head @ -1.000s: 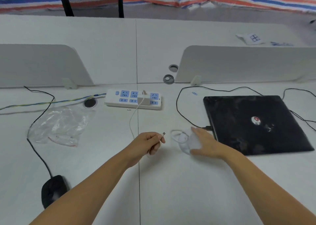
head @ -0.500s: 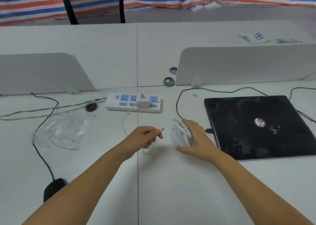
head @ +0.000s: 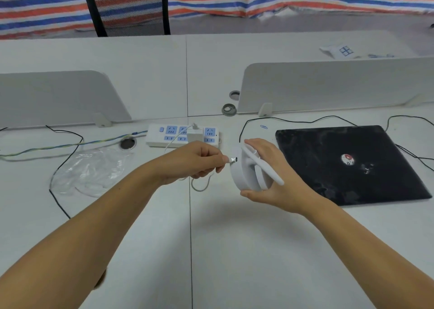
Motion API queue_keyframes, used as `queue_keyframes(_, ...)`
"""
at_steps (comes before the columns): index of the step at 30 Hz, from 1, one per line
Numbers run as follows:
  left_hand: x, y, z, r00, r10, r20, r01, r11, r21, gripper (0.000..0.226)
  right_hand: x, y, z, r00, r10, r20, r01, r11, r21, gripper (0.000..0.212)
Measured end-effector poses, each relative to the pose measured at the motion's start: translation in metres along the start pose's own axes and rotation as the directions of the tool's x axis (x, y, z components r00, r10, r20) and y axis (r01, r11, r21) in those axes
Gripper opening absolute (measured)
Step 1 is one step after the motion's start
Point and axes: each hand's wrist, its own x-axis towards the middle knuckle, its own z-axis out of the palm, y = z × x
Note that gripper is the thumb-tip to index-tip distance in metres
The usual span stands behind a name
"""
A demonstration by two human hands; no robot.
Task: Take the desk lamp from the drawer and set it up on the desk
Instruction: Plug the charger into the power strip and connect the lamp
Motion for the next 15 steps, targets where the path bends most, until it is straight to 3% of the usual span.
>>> queue_keyframes(9,-0.0065,0.0092,0.0005,0.999,-0.024,-0.033,0.027,0.993,0.113,0.031,-0.0044,-0.0071,-0.0042,1.0,-0.005,0.018,0.006,0.996,-0.089,0.093)
queue_keyframes(15,-0.0033,0.0045,0.0084,0.978,0.096,-0.187,-0.049,0.97,0.239,0.016,-0.0052,-0.0039,-0.0055,1.0,0.0,0.008,0.0,0.998,-0.061,0.093)
